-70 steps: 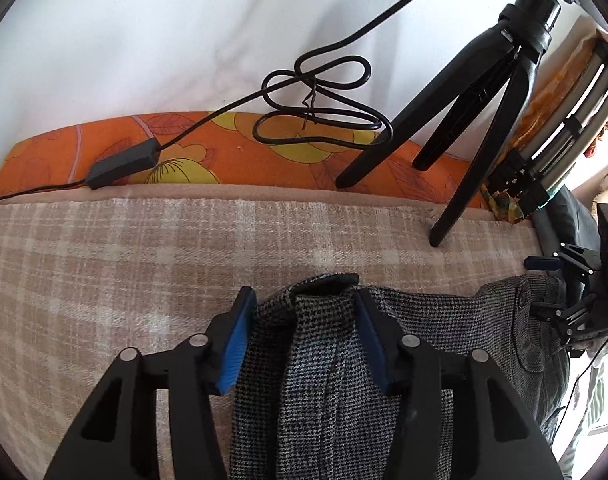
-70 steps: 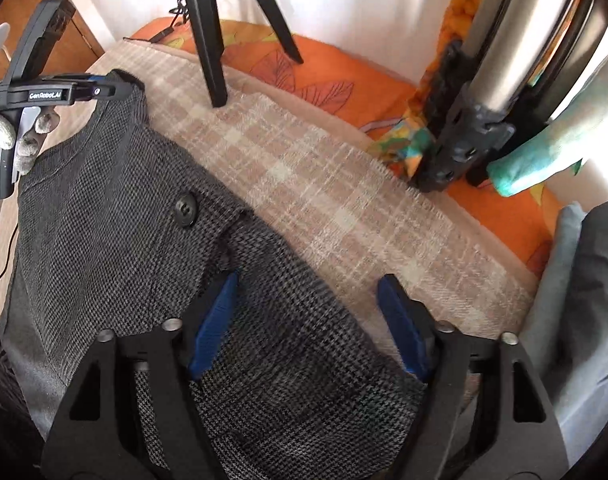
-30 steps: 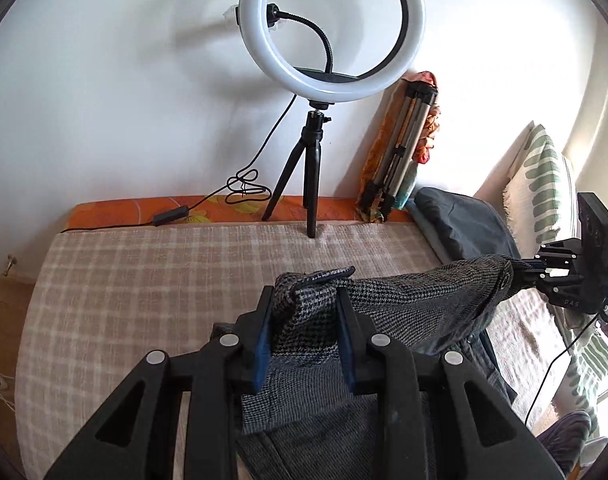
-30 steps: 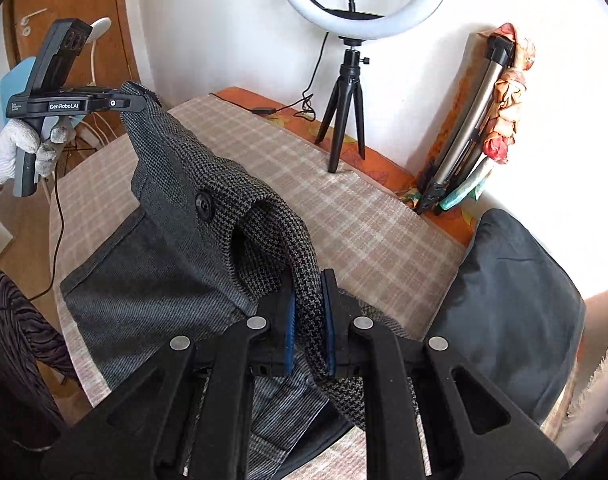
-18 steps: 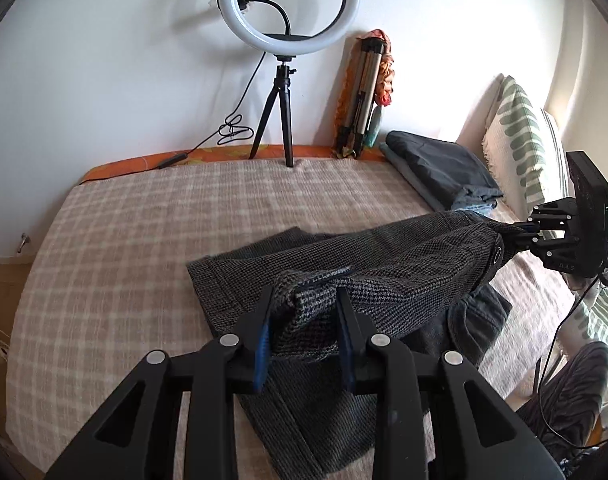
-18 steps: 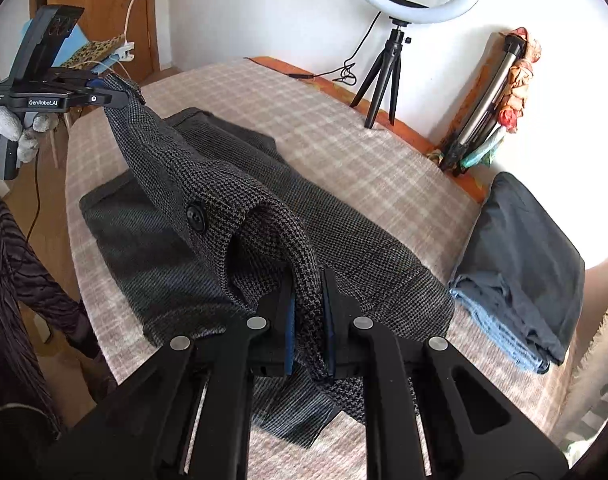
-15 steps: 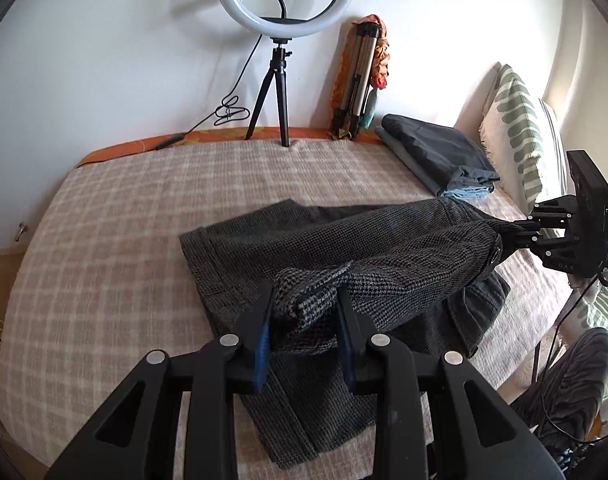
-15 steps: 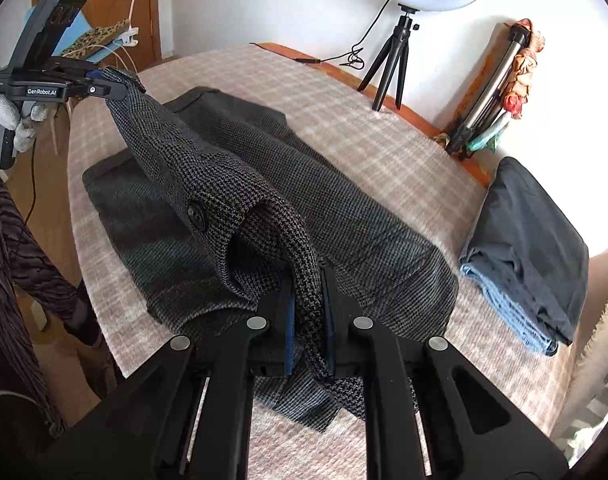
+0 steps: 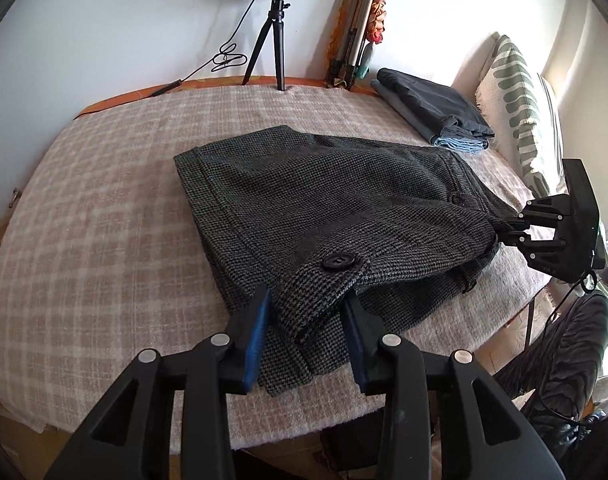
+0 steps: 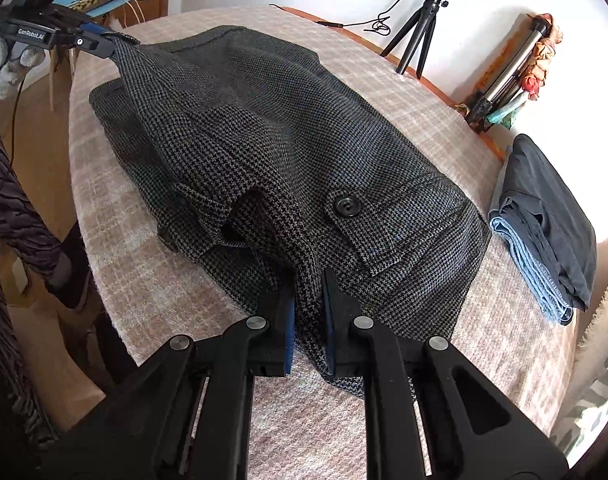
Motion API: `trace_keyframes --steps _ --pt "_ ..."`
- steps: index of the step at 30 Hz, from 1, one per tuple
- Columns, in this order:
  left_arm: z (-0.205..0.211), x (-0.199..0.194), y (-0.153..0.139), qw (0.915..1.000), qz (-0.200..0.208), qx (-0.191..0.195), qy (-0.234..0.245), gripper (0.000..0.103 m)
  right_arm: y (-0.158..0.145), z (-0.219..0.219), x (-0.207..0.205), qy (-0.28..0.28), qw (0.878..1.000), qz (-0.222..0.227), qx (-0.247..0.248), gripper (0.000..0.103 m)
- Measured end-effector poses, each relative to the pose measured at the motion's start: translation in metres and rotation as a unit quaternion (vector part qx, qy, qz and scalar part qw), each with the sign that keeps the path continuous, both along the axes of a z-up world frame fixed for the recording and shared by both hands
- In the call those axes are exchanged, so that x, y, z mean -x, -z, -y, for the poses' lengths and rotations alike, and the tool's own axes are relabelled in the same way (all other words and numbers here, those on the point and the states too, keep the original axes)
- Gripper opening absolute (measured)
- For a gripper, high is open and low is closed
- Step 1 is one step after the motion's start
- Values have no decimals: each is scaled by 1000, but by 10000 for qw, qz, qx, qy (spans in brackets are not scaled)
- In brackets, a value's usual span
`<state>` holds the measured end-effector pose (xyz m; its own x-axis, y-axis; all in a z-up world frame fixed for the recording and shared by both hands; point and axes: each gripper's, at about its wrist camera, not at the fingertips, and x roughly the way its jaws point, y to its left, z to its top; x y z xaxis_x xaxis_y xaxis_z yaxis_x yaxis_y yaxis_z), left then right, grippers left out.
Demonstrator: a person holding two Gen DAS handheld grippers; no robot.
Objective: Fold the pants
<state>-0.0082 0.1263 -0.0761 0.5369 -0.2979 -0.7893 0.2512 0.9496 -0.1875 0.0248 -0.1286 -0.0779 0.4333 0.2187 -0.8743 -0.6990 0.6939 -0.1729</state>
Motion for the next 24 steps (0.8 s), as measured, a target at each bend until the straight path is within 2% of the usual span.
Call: trace_keyframes --steps 3,6,10,11,13,14,18,22,24 --pt "3 8 2 9995 -152 -234 144 34 1 1 1 -49 10000 -10 82 14" --pt "-1 11 4 9985 -280 -467 61 34 0 1 1 -25 9999 -36 139 16" --pt "-17 15 3 9973 -407 -590 -146 34 -9 5 8 -138 9997 -135 159 29" --pt "-19 18 0 9974 -371 -589 -161 34 -15 9 7 -91 9998 -200 20 33" --pt "-21 19 -7 9979 -267 -575 -163 34 -28 16 4 82 9987 -265 -420 49" --pt "-20 17 -10 9981 -215 -555 -153 34 -35 18 3 182 9972 -260 -674 51" --pt "-3 0 -17 9993 -76 -366 -21 34 -50 19 -17 651 9884 -235 -1350 52" --pt "31 -20 -15 9992 35 -255 301 34 -46 18 -43 1137 9822 -92 -1490 52" --pt "52 -29 -11 9982 35 -210 563 34 -42 24 -63 1393 9758 -198 -1673 52"
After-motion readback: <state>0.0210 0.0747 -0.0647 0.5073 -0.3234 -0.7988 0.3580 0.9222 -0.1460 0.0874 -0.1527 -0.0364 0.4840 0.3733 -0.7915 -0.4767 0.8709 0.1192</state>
